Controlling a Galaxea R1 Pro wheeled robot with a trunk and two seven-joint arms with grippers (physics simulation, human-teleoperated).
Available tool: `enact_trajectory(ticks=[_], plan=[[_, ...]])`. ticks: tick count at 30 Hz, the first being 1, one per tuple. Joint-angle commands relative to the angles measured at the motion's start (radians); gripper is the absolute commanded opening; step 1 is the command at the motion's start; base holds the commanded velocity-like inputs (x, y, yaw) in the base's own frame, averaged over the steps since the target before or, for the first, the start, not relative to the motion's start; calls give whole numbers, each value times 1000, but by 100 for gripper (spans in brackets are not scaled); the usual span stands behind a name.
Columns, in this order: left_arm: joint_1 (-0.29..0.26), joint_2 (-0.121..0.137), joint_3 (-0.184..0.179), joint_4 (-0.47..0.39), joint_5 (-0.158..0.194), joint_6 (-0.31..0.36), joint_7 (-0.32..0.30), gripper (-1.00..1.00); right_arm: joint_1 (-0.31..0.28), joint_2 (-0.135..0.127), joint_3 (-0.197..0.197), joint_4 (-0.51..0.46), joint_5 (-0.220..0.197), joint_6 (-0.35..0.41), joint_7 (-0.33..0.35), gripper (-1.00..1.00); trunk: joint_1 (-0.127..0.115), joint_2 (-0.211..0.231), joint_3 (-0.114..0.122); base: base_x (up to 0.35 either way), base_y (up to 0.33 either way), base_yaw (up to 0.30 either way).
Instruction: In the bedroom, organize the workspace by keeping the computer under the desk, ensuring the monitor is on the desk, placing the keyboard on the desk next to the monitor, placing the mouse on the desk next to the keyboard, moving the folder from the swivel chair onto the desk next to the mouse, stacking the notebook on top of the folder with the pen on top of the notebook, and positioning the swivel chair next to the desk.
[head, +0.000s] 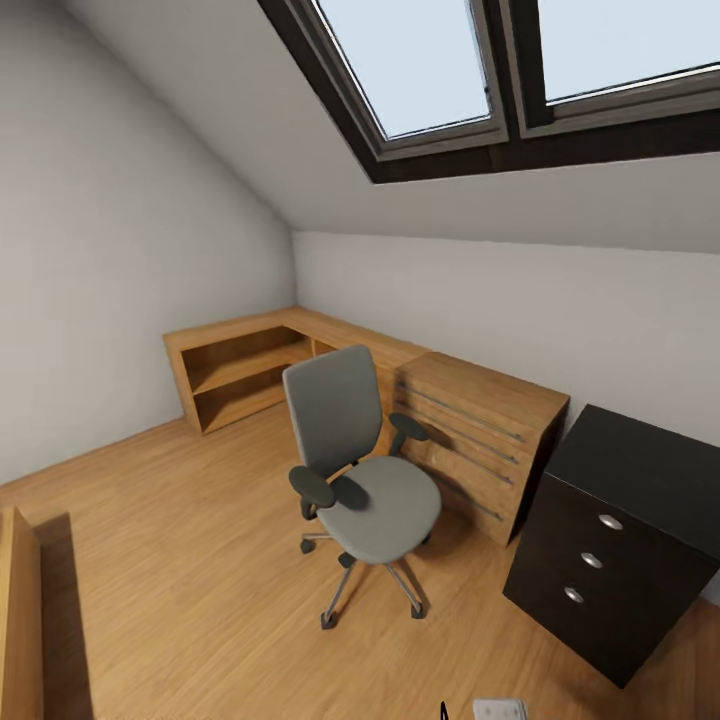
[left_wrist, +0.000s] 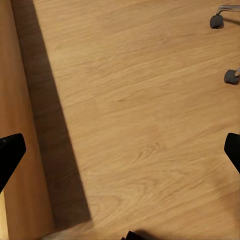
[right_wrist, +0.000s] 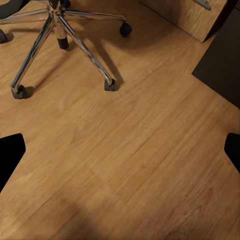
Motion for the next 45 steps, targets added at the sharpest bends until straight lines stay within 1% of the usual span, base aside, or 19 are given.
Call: enact_trajectory(ticks=[1, 6, 12, 23, 31, 45], plan=[[1, 0, 6, -2, -7, 0, 1, 100, -1, 0, -8, 2, 11, -3, -5, 100, 0, -1, -1, 0, 0, 25], [1, -1, 5, -2, -7, -1, 2, 100, -1, 0, -9, 2, 11, -3, -5, 100, 0, -1, -1, 0, 0, 50], [1, -2, 5, -2, -7, -1, 2, 100, -1, 1, -9, 3, 10, -4, -6, 100, 0, -1, -2, 0, 0, 184], [1, -9, 0, -2, -9, 2, 1, 100, -1, 2, -9, 3, 9, -3, -6, 100, 0, -1, -5, 0, 0, 246], [1, -9, -1, 0, -10, 4, 1, 100, -1, 12, -9, 3, 10, -3, -6, 100, 0, -1, -9, 0, 0, 258], [1, -10, -1, 5, -10, 6, 1, 100, -1, 15, -9, 3, 12, -1, -5, 100, 0, -1, -14, 0, 0, 259]])
